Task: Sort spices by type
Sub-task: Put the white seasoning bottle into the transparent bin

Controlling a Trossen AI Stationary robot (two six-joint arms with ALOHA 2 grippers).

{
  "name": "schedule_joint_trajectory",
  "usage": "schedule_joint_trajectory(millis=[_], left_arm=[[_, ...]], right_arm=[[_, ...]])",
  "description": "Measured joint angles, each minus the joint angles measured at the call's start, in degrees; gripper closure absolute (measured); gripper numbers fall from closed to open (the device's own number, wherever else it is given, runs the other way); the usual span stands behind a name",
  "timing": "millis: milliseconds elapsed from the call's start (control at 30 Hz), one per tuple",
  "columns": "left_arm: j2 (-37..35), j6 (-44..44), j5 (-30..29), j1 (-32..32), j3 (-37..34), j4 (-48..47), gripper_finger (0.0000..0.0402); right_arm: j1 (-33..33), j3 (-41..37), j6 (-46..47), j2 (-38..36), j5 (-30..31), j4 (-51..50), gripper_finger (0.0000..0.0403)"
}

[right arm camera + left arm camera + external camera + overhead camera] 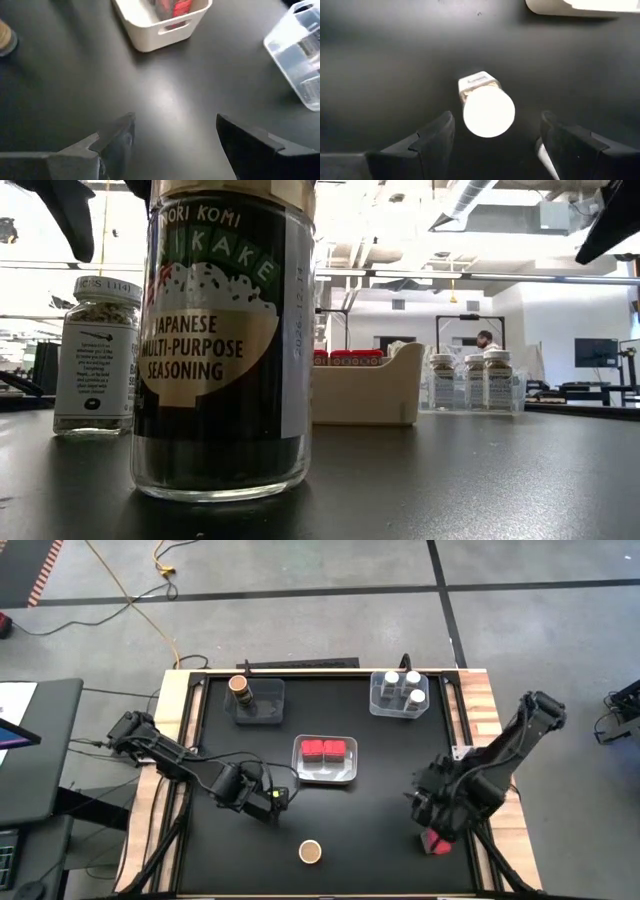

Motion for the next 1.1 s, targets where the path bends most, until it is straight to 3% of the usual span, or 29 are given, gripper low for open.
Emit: schedule_joint_trajectory(millis=[233, 400, 800, 1100], left_arm=[[2.4, -7.0, -0.8, -0.4, 0.0, 2.8, 0.0123], [2.5, -12.1, -1.0, -0.4, 0.0, 2.9, 0.0123], [2.5, -14.2, -0.9, -0.1, 0.0, 0.4, 0.0123], [8.3, -12.9, 0.3, 0.2, 0.0, 3.5, 0.0123]], right_arm=[[8.2, -10.2, 6.2, -15.9, 4.1, 0.2, 0.0097], [9.8, -17.5, 6.3, -23.5, 4.6, 5.4, 0.0097], [9.9, -21.3, 3.7, -27.2, 5.0, 9.0, 0.0097], [9.9, -21.3, 3.4, -27.4, 5.0, 9.1, 0.0097]])
